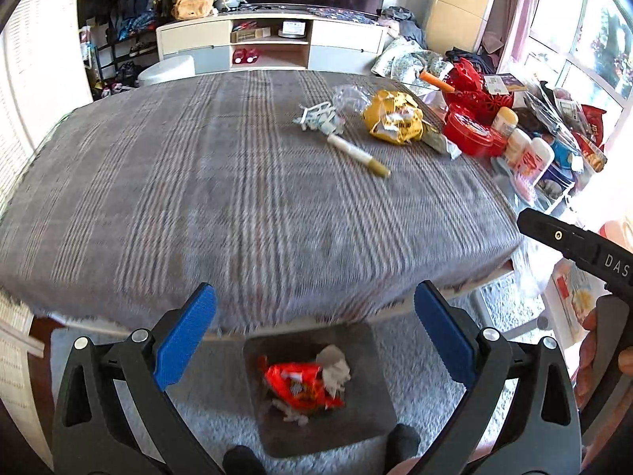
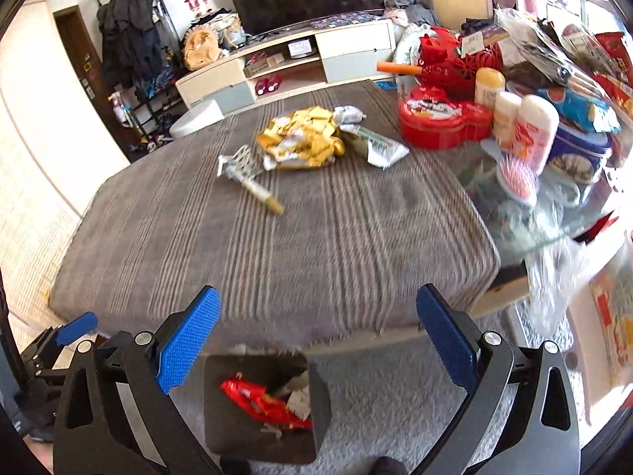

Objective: Collect trash
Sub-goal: 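Raise both grippers from the bin back over the table, then grasp the white-green sachet with the right gripper while the left grasps the white stick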

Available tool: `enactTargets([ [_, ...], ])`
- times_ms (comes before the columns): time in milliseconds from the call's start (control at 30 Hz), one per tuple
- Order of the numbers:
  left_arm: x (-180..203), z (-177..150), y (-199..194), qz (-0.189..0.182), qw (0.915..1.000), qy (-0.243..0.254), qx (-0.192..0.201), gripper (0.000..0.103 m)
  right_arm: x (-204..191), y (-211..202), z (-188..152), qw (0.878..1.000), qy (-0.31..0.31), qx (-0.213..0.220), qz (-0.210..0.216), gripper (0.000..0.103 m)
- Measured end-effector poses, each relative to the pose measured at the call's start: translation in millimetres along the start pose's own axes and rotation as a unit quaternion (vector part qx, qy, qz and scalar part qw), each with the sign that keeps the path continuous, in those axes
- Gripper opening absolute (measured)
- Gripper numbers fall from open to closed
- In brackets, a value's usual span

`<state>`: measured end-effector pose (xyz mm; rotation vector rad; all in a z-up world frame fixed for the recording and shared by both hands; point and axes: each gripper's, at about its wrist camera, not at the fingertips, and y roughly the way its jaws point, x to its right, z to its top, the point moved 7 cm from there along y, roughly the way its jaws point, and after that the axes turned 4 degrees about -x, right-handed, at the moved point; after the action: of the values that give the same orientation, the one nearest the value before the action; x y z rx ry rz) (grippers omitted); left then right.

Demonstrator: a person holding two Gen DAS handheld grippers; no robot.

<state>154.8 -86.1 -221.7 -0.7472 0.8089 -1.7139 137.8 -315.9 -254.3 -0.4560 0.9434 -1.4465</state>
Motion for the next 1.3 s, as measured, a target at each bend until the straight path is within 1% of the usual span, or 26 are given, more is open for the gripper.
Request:
enactTargets([
  [133, 4, 27, 30, 0.002, 0.9999, 0.011, -0.003, 0.095, 4, 20, 35, 1.0, 0.001, 0.006, -0.005, 0.1],
  [300, 5, 57, 68, -0.003, 0.9999, 0.004, -0.014, 0.095, 15, 44, 70, 0.999, 0.005, 0.021, -0.026, 0.1],
  [433, 10, 82, 97, -0.006, 0.9998, -0.007, -0.018, 0.095, 33, 67, 96, 0.999, 0.017, 0.021, -0.03, 0.098],
  [533, 17, 98, 112, -0.007, 0.9998, -0.006, -0.02, 0.095, 48, 83, 111, 0.999, 0.022, 0.023, -0.036, 0.089],
  [600, 26, 110, 123, -0.004, 0.9998, 0.0, -0.019, 0.094, 55, 96, 119, 0.999, 0.023, 0.015, -0.037, 0.072],
  [633, 30, 116, 127, 0.0, 0.9998, 0.003, -0.018, 0.093, 59, 102, 122, 0.999, 0.023, 0.013, -0.039, 0.067],
  [667, 34, 120, 132, 0.003, 0.9998, 0.006, -0.017, 0.089, 61, 107, 125, 0.999, 0.022, 0.011, -0.042, 0.063],
  [733, 41, 128, 145, 0.011, 0.9997, 0.007, -0.023, 0.082, 66, 120, 128, 0.998, 0.01, 0.008, -0.057, 0.059],
  [767, 43, 130, 152, 0.016, 0.9995, 0.002, -0.027, 0.076, 66, 124, 128, 0.998, 0.004, 0.006, -0.063, 0.058],
  [867, 46, 134, 166, 0.016, 0.9992, -0.008, -0.035, 0.075, 66, 135, 127, 0.998, -0.007, 0.002, -0.061, 0.058],
  [967, 46, 137, 178, 0.028, 0.9989, -0.01, -0.036, 0.075, 63, 146, 128, 0.998, -0.017, -0.004, -0.06, 0.058],
  [1033, 47, 139, 188, 0.026, 0.9986, -0.013, -0.044, 0.072, 60, 153, 128, 0.998, -0.026, -0.008, -0.062, 0.058],
  [1067, 48, 139, 193, 0.027, 0.9983, -0.011, -0.05, 0.066, 59, 155, 129, 0.997, -0.03, -0.009, -0.065, 0.055],
  [1100, 47, 140, 195, 0.034, 0.9983, -0.007, -0.047, 0.063, 59, 160, 130, 0.997, -0.034, -0.012, -0.068, 0.047],
  [1133, 49, 141, 196, 0.039, 0.9983, 0.0, -0.043, 0.062, 58, 164, 131, 0.997, -0.036, -0.018, -0.067, 0.042],
  [1167, 49, 142, 196, 0.045, 0.9981, 0.004, -0.043, 0.06, 59, 168, 130, 0.997, -0.037, -0.024, -0.068, 0.031],
  [1200, 49, 142, 197, 0.051, 0.9978, 0.008, -0.041, 0.056, 60, 171, 129, 0.996, -0.038, -0.03, -0.069, 0.025],
  [1267, 47, 140, 195, 0.064, 0.9971, 0.018, -0.037, 0.05, 64, 178, 127, 0.996, -0.038, -0.038, -0.078, 0.019],
  [1300, 46, 139, 194, 0.063, 0.9972, 0.021, -0.035, 0.047, 66, 178, 126, 0.996, -0.035, -0.036, -0.075, 0.018],
])
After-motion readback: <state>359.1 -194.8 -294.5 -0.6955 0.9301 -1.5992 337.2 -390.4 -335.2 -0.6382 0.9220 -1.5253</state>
